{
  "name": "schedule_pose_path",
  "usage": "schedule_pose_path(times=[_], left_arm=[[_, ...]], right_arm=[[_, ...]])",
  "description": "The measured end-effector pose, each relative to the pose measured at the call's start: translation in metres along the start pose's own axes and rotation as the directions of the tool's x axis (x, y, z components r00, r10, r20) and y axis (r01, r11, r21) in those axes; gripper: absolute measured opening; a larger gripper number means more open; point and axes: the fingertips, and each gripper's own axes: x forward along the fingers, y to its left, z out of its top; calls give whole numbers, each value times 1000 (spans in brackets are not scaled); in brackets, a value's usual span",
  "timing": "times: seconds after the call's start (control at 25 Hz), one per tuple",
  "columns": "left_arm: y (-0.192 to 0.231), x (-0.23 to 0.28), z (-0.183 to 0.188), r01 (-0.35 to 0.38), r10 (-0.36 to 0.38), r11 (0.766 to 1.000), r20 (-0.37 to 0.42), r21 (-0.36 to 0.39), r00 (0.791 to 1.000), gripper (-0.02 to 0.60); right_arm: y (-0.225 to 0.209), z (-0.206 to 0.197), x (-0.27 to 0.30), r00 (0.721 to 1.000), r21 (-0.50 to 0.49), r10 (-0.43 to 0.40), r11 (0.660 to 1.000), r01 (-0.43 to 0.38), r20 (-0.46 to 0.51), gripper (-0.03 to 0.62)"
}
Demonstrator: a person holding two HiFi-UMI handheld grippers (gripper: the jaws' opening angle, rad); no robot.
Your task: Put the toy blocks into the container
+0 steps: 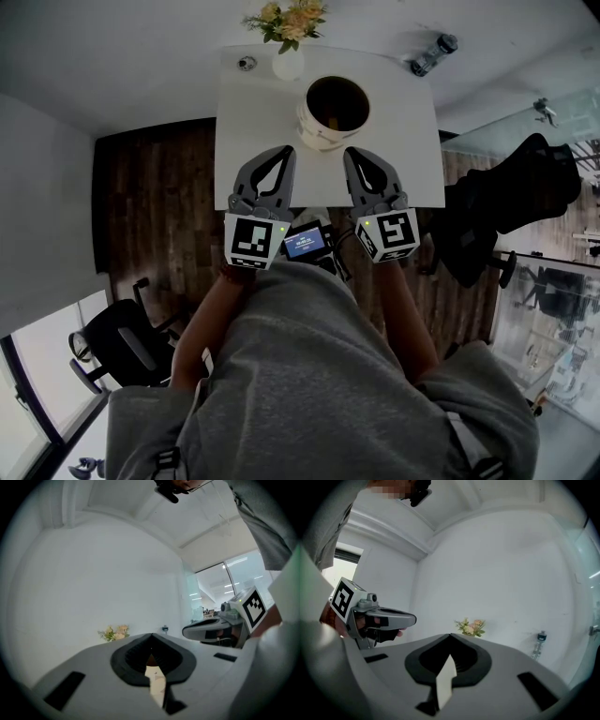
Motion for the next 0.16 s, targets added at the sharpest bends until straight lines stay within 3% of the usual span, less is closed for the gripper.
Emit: schedule_pose_path(times=[0.16], left_arm=[[2,0,-1,-7,7,1000,-2,-3,1000,8]], right_arm=[[2,-1,2,1000,-2,14,1000,-14,-4,3]])
